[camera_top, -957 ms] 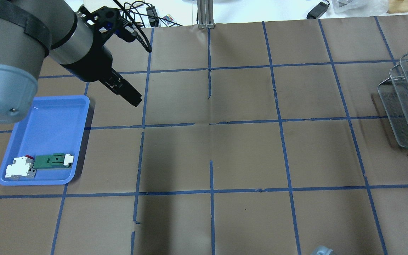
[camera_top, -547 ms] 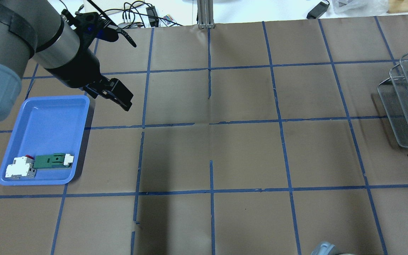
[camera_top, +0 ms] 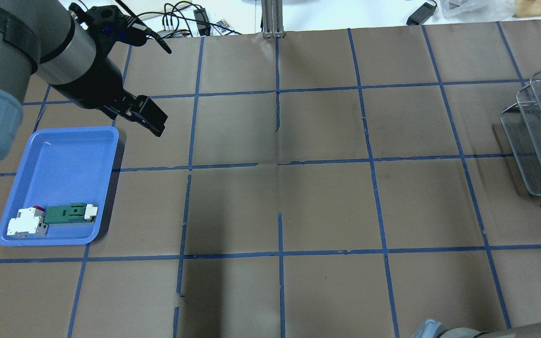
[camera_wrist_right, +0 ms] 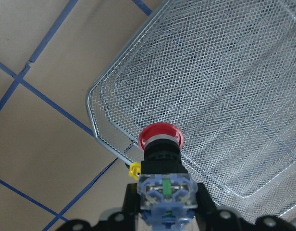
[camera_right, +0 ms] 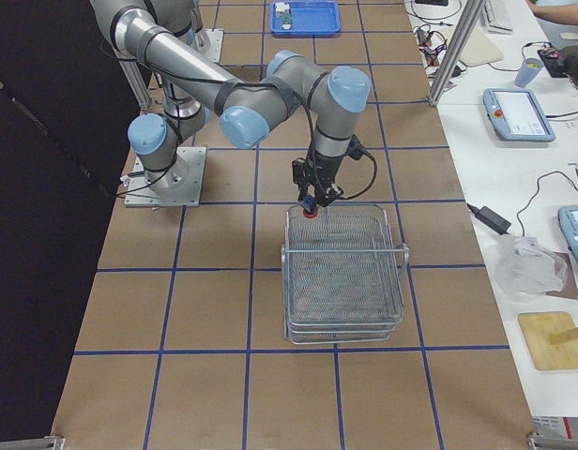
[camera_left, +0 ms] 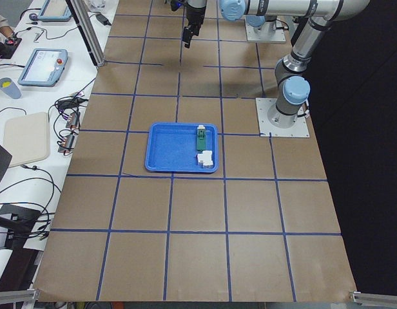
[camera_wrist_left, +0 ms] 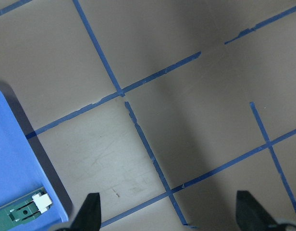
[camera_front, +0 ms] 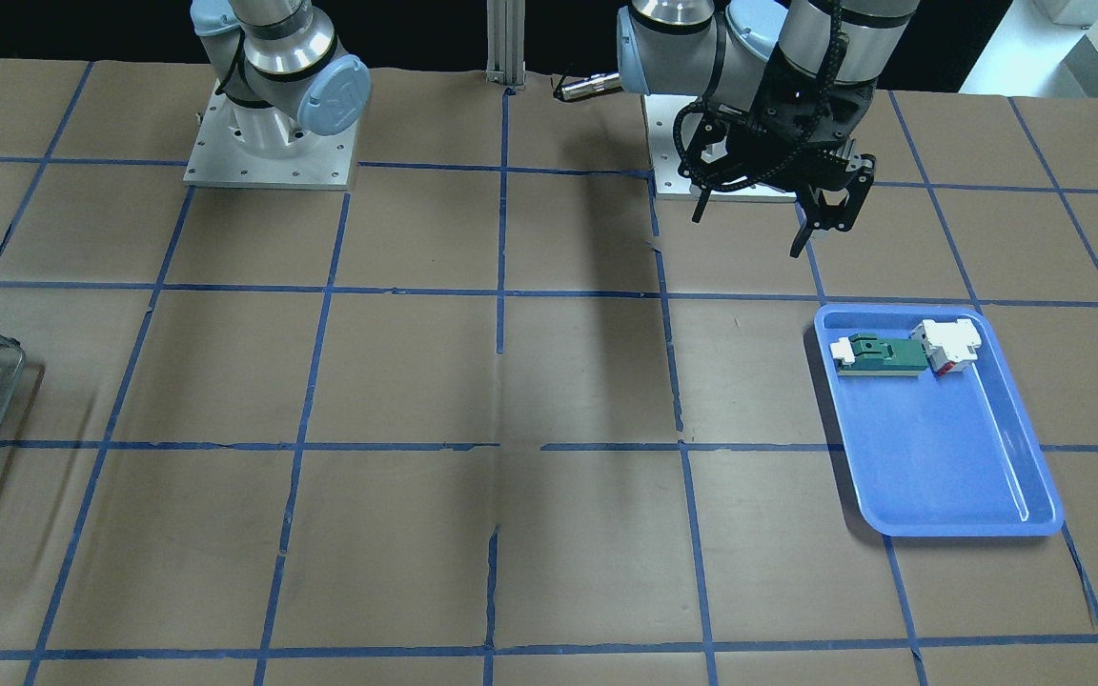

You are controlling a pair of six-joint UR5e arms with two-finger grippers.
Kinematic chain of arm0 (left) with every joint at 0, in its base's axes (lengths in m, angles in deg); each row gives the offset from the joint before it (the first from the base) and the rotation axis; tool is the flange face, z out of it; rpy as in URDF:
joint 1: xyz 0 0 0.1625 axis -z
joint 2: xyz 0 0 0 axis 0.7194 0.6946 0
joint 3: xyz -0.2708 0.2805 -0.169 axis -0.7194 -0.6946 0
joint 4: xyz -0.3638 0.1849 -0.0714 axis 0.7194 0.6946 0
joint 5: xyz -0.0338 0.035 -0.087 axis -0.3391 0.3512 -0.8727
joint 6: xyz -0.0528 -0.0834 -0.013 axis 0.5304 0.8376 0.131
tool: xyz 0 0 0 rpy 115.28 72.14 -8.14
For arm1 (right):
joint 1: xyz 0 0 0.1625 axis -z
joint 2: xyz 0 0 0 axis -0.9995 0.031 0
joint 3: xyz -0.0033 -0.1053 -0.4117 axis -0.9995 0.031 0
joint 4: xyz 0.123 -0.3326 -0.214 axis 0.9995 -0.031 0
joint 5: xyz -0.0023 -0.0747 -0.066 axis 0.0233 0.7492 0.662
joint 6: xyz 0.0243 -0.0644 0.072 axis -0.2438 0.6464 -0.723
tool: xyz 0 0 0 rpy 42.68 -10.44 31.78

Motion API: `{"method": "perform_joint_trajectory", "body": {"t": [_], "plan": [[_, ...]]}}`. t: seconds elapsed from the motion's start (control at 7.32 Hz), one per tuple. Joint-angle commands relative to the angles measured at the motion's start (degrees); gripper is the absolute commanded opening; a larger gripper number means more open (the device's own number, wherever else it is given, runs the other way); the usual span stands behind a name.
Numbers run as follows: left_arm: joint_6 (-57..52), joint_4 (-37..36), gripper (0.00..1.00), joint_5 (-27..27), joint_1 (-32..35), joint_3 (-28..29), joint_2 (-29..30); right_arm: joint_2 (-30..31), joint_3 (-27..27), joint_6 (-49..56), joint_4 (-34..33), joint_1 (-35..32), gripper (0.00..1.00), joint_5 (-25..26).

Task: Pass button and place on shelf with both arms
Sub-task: 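Carry the button with the right gripper over the wire mesh basket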

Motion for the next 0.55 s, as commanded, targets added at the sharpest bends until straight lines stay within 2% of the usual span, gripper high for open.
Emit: {"method": "perform_joint_trajectory", "body": {"t": [0.0,0.27,0.41], "plan": [[0.2,-1.8,1.0,0.1,0.0,0.2,-0.1,-2.5,0.2,-3.5,-1.3,-0.3,0.0,0.5],[0.7,-1.8,1.0,0.1,0.0,0.0,-0.2,-3.9,0.2,-3.8,-2.2,-0.7,0.03,0.5],[0.7,-1.7,1.0,0.2,0.0,-0.1,-0.2,-4.0,0.2,-3.8,-2.2,-0.8,0.15,0.3]]}}
